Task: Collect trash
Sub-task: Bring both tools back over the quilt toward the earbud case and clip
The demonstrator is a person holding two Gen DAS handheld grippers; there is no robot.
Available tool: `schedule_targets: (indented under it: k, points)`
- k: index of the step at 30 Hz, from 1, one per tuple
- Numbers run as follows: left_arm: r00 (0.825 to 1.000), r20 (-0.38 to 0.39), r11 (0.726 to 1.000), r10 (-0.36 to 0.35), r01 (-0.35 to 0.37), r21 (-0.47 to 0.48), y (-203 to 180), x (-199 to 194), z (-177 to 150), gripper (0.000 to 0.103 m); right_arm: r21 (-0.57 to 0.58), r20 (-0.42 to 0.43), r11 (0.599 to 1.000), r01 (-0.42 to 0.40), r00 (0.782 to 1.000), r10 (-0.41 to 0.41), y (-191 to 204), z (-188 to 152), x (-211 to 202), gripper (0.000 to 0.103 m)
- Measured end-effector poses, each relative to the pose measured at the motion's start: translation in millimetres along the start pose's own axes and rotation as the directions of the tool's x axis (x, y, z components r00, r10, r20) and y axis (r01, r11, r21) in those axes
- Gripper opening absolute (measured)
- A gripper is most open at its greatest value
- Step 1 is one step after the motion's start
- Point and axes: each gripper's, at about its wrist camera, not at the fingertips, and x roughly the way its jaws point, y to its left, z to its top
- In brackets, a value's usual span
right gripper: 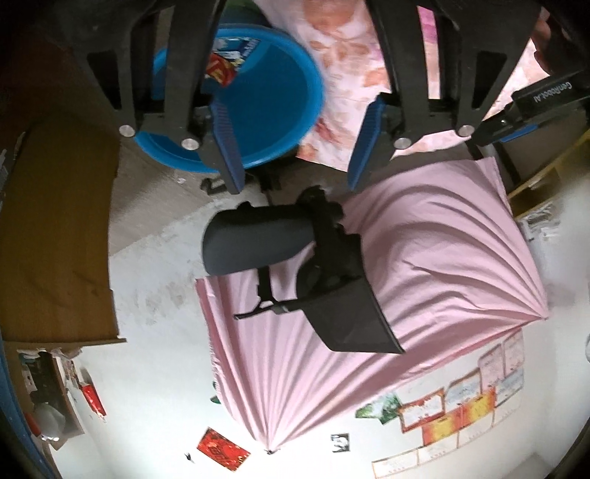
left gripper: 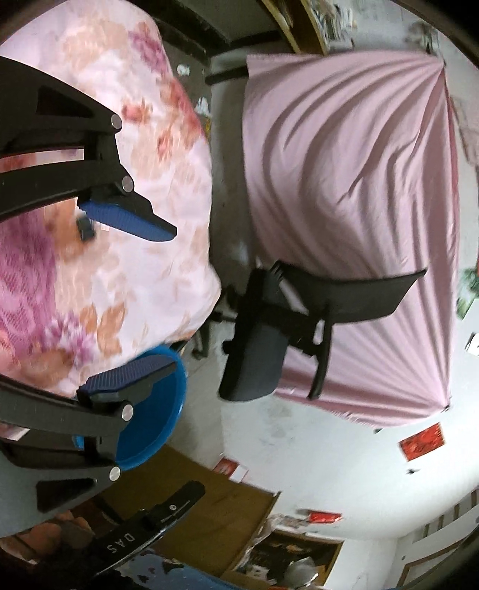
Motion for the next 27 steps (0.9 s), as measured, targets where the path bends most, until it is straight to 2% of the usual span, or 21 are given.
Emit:
schedule_targets:
  k: [3,6,8,11,18,27]
  points:
    - [0.998,0.044,0.999,0.036,-0.035,-0.024,18,-16,0,0.07,-0.023,0.01,0.999,-0.032,0.999,0.032,18,-4,1,0.088]
    - [0.993,0.098,0.997,0.066,-0.061,-0.052,36,-31,-2,0.083,-0.046,0.025,0.997,-0.064,0.998,0.065,33,-6,0,0.096]
    - [0.984,0.146,0.993,0.099,-0.089,-0.077,47,-42,-5,0.1,-0.059,0.047,0.995,-0.08,0.995,0.083,42,-8,-3,0.103]
    - [0.964,0.224,0.987,0.142,-0.12,-0.111,65,-60,-10,0.101,-0.08,0.087,0.99,-0.114,0.989,0.121,54,-11,-11,0.103]
    - [0.935,0.292,0.977,0.203,-0.171,-0.13,96,-87,-29,0.101,-0.167,0.171,0.969,-0.182,0.963,0.21,82,-16,-30,0.103]
    - [0.903,0.346,0.966,0.254,-0.223,-0.127,128,-102,-57,0.101,-0.283,0.098,0.93,-0.235,0.957,0.271,124,-36,-19,0.103]
